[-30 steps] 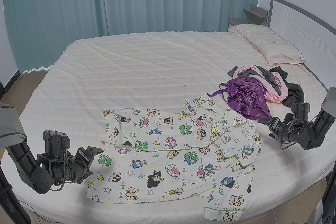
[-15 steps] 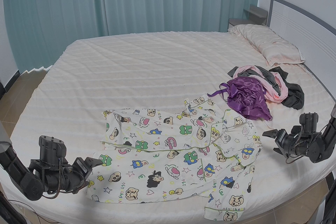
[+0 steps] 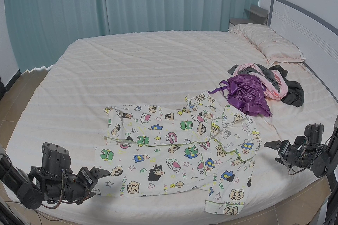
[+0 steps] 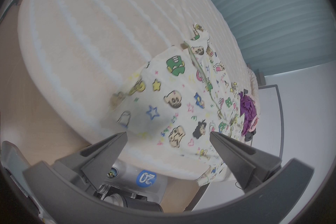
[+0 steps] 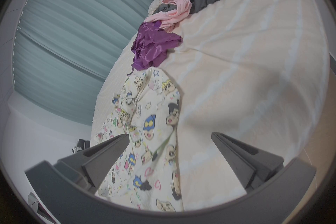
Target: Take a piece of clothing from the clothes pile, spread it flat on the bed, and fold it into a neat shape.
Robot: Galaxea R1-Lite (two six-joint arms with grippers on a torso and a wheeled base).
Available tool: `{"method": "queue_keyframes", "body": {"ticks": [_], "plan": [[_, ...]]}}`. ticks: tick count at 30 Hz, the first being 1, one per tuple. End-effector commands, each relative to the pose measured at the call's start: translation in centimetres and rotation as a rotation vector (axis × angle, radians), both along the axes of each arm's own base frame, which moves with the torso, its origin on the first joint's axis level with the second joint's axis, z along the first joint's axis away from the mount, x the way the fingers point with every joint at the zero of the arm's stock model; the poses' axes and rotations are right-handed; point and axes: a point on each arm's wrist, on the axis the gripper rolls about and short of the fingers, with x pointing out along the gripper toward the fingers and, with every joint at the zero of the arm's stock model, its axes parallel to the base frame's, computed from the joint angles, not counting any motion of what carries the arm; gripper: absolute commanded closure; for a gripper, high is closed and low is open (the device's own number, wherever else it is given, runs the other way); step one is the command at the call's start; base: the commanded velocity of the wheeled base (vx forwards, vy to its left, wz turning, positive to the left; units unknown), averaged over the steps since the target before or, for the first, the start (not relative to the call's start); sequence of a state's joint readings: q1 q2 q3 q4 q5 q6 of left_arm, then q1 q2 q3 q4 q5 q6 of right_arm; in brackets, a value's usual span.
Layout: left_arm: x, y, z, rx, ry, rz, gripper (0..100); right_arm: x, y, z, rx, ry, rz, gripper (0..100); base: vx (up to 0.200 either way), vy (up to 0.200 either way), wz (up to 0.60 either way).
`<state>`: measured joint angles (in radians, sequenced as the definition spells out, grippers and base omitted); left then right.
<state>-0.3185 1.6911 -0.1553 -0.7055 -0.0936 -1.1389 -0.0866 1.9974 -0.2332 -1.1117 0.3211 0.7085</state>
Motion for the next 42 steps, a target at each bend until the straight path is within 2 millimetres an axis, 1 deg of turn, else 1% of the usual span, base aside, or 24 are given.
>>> {"method": "queue_keyframes", "body": {"ticks": [1, 3, 6, 9, 10, 11, 13, 16, 17, 20, 21, 22, 23, 24, 28, 29, 33, 34, 35, 36, 38, 39, 42], "plan": [[-0.1, -0.2, -0.2, 0.005, 0.013, -0.012, 0, -0.3, 0.3, -0.2, 0.008, 0.014, 0.016, 0, 0.000, 0.000, 0.00], [0.0, -0.2, -0.3, 0.006, 0.017, -0.010, 0, -0.4, 0.3, -0.2, 0.011, 0.016, 0.021, 0, 0.000, 0.000, 0.00], [0.4, -0.4, -1.2, 0.024, 0.058, -0.008, 0, -0.4, 0.5, -0.3, 0.013, 0.020, 0.029, 0, 0.000, 0.000, 0.00], [1.3, -0.6, -2.5, 0.077, 0.095, 0.026, 0, -0.4, 0.5, -0.3, 0.013, 0.020, 0.031, 0, 0.000, 0.000, 0.00], [1.3, -0.6, -2.5, 0.077, 0.095, 0.026, 0, -0.4, 0.5, -0.3, 0.013, 0.020, 0.031, 0, 0.000, 0.000, 0.00], [2.0, -0.8, -3.4, 0.117, 0.117, 0.053, 0, -0.5, 0.7, -0.4, 0.013, 0.025, 0.036, 0, 0.000, 0.000, 0.00], [2.3, -0.9, -3.9, 0.136, 0.129, 0.068, 0, -0.7, 1.0, -0.4, 0.014, 0.031, 0.048, 0, 0.000, 0.000, 0.00], [2.7, -1.1, -4.1, 0.127, 0.124, 0.092, 0, -1.0, 1.4, -0.5, 0.013, 0.042, 0.067, 0, 0.000, 0.000, 0.00], [3.2, -1.2, -4.1, 0.115, 0.107, 0.113, 0, -1.3, 1.9, -0.6, 0.011, 0.052, 0.088, 0, 0.000, 0.000, 0.00], [4.2, -1.3, -4.5, 0.136, 0.075, 0.151, 0, -1.6, 2.6, -0.8, 0.010, 0.067, 0.120, 0, 0.000, 0.000, 0.00], [4.2, -1.3, -4.5, 0.136, 0.075, 0.151, 0, -1.6, 2.6, -0.8, 0.010, 0.067, 0.120, 0, 0.000, 0.000, 0.00], [4.7, -1.3, -5.0, 0.165, 0.059, 0.180, 0, -1.8, 2.9, -1.0, 0.008, 0.078, 0.133, 0, 0.000, 0.000, 0.00], [4.7, -1.3, -5.0, 0.165, 0.059, 0.180, 0, -1.8, 2.9, -1.0, 0.008, 0.078, 0.133, 0, 0.000, 0.000, 0.00], [5.1, -1.3, -5.6, 0.186, 0.049, 0.199, 0, -2.0, 3.2, -1.1, 0.007, 0.083, 0.149, 0, 0.000, 0.000, 0.00], [5.7, -1.2, -6.1, 0.197, 0.008, 0.235, 0, -2.4, 3.8, -1.2, 0.004, 0.096, 0.179, 0, 0.000, 0.000, 0.00], [5.7, -1.2, -6.1, 0.197, 0.008, 0.235, 100, -2.4, 3.8, -1.2, 0.004, 0.097, 0.181, 0, 0.000, 0.000, 0.00], [5.7, -1.2, -5.9, 0.196, -0.013, 0.244, 100, -2.5, 4.5, -1.7, 0.000, 0.118, 0.211, 0, 0.000, 0.000, 0.00], [5.7, -1.1, -5.9, 0.186, -0.013, 0.259, 100, -2.6, 5.1, -1.9, -0.003, 0.128, 0.234, 0, 0.000, 0.000, 0.00], [5.7, -1.1, -5.9, 0.186, -0.013, 0.259, 100, -2.6, 5.1, -1.9, -0.003, 0.128, 0.234, 0, 0.000, 0.000, 0.00], [5.7, -0.8, -5.3, 0.168, -0.031, 0.299, 100, -2.5, 5.7, -2.2, -0.008, 0.137, 0.258, 0, 0.000, 0.000, 0.00], [5.8, -0.7, -5.0, 0.165, -0.047, 0.320, 100, -2.3, 6.0, -2.2, -0.007, 0.130, 0.268, 0, 0.000, 0.000, 0.00], [5.8, -0.3, -4.3, 0.157, -0.068, 0.344, 100, -2.0, 6.4, -2.2, -0.008, 0.106, 0.285, 0, 0.000, 0.000, 0.00], [5.7, 0.1, -4.1, 0.156, -0.073, 0.361, 100, -1.4, 7.0, -2.9, -0.017, 0.105, 0.297, 0, 0.000, 0.000, 0.00]]}}
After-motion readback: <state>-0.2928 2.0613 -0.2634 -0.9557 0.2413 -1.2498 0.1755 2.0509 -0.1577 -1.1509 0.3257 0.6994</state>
